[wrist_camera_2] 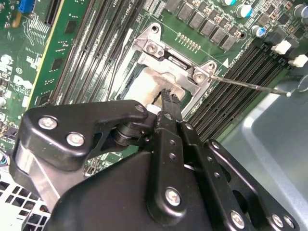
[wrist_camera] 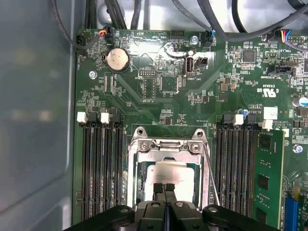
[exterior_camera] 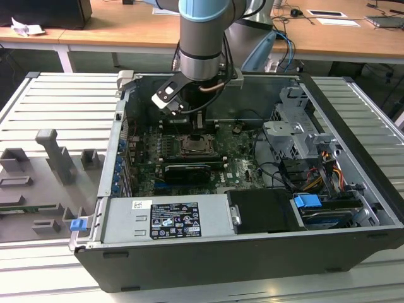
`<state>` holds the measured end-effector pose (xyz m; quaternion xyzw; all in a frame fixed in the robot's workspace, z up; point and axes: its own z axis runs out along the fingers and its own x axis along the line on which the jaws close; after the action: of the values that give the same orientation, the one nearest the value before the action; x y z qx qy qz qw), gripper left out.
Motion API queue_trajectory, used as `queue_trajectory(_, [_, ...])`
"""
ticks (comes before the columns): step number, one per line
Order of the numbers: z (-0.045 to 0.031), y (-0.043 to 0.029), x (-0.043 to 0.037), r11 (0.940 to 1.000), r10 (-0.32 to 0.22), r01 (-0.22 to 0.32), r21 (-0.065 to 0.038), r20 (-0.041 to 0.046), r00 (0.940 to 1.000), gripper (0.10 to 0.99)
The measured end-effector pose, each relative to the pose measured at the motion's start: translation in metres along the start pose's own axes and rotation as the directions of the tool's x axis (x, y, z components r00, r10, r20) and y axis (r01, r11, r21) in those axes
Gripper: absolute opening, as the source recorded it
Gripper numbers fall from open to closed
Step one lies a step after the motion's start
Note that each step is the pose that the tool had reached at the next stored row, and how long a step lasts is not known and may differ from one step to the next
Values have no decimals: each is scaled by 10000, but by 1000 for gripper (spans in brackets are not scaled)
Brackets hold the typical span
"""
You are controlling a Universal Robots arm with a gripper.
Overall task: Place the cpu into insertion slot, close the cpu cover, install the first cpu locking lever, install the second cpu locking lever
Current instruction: 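Close the cpu cover, then install the first cpu locking lever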
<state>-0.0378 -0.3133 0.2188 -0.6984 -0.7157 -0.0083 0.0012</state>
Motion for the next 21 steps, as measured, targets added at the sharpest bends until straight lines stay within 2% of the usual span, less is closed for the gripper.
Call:
queue_trajectory(4, [-2, 6, 1, 10000, 1, -1, 8, 1, 10000, 106])
queue_trajectory(7, [-101, 7, 2, 10000, 1, -1, 7, 0, 10000, 106])
queue_trajectory(16, [-246, 9, 3, 10000, 3, -3, 7, 0, 10000, 106])
queue_trajectory(21, [-258, 9, 4, 10000, 10, -10, 7, -2, 10000, 106])
